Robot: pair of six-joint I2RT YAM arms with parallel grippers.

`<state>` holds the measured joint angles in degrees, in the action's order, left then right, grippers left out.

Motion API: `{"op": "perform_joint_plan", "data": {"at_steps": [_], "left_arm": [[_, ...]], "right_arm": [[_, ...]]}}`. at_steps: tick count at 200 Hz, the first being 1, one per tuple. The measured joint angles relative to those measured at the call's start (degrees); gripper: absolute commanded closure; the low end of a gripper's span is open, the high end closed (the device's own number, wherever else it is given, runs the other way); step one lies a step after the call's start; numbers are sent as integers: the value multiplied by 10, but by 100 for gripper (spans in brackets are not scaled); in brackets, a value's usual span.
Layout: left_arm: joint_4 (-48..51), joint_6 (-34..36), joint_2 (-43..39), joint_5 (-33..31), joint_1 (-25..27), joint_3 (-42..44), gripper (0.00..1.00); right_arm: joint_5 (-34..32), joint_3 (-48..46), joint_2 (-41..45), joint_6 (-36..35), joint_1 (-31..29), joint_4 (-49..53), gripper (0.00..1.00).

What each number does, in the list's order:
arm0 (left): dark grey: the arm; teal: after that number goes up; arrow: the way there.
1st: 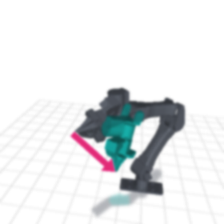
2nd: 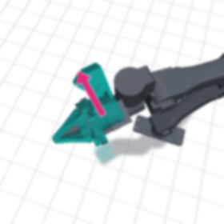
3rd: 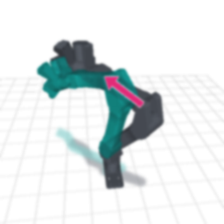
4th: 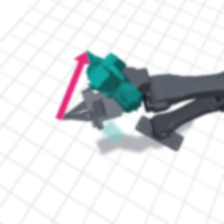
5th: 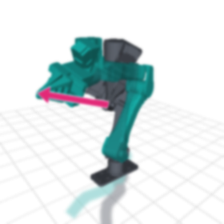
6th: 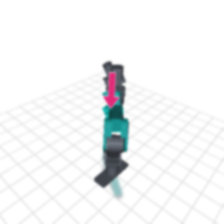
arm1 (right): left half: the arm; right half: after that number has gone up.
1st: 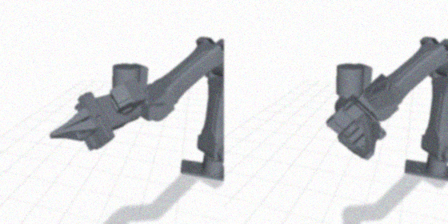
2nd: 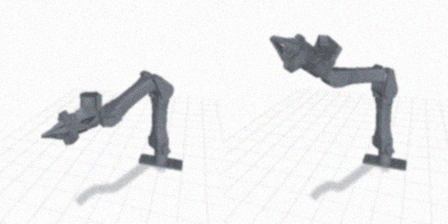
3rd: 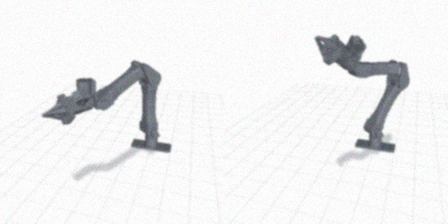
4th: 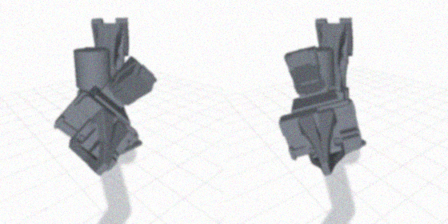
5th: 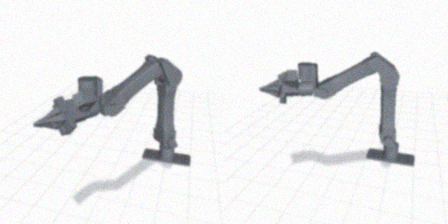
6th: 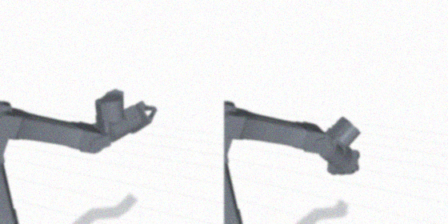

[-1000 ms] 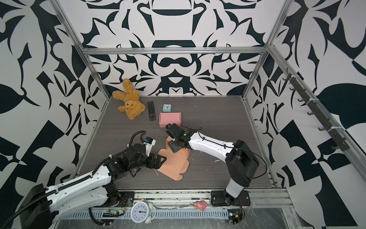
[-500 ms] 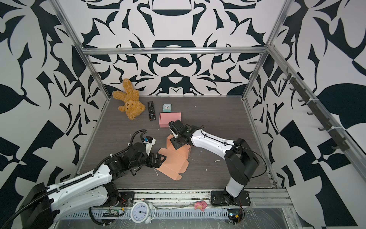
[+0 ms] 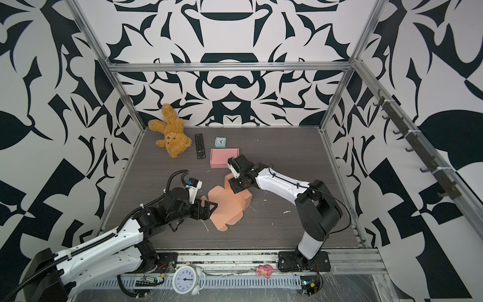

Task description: Fold the paper box

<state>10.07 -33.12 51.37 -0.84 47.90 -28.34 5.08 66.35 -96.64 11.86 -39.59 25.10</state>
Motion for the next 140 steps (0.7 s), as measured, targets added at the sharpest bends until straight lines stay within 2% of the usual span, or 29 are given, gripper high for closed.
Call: {"op": "perform_joint_plan", "data": {"at_steps": [36,97,140], "left_arm": [[21,2,6,18,-17,-27,1],[31,-8,29,129,-131,-39,1],[24,-23,64,196,-173,-39,1]], "right_arm": [[39,-32,7,10,30,-23,47],[120,-103,43,42,99,-82,49],[178,-158,67,71,145,-137,50]]}}
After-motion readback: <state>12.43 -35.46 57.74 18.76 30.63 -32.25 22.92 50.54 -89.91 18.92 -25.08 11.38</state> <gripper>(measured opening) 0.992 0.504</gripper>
